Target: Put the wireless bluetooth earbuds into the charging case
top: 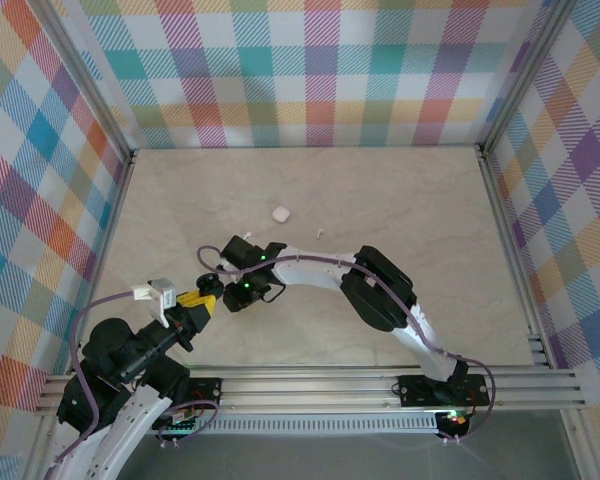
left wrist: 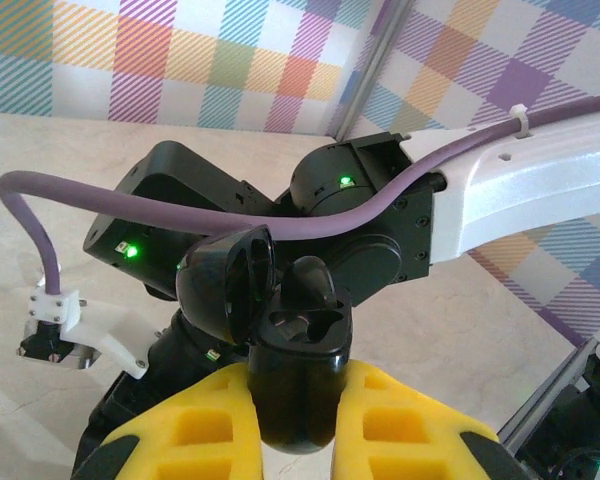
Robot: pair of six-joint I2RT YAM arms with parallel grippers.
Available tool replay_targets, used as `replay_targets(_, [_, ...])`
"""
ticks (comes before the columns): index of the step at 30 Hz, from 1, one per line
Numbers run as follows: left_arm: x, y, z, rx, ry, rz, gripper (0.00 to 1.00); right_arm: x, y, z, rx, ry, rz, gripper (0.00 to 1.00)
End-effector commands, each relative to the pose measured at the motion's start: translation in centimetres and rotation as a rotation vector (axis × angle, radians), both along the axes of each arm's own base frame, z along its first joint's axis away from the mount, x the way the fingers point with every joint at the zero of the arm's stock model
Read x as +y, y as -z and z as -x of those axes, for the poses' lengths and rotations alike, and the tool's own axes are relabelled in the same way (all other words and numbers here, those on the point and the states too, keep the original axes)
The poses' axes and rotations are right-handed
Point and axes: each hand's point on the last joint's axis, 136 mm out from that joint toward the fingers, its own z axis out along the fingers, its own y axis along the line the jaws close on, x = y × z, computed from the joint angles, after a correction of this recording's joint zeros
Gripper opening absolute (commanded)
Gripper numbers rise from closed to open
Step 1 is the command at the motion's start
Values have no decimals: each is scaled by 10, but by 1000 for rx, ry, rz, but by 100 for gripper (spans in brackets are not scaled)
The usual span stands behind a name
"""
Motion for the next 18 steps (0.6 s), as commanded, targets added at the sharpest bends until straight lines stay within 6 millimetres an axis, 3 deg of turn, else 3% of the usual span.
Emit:
replay_targets(1, [3,-12,6,-42,4,5,0,-3,10,6,-26,-19,73,35])
replay_targets(11, [4,-11,5,-36,-6,7,0,-15,21,0,-46,9,147,30])
replay_targets(18, [3,-9,3,-22,-8,24,0,-46,25,-16,-18,107,162,25])
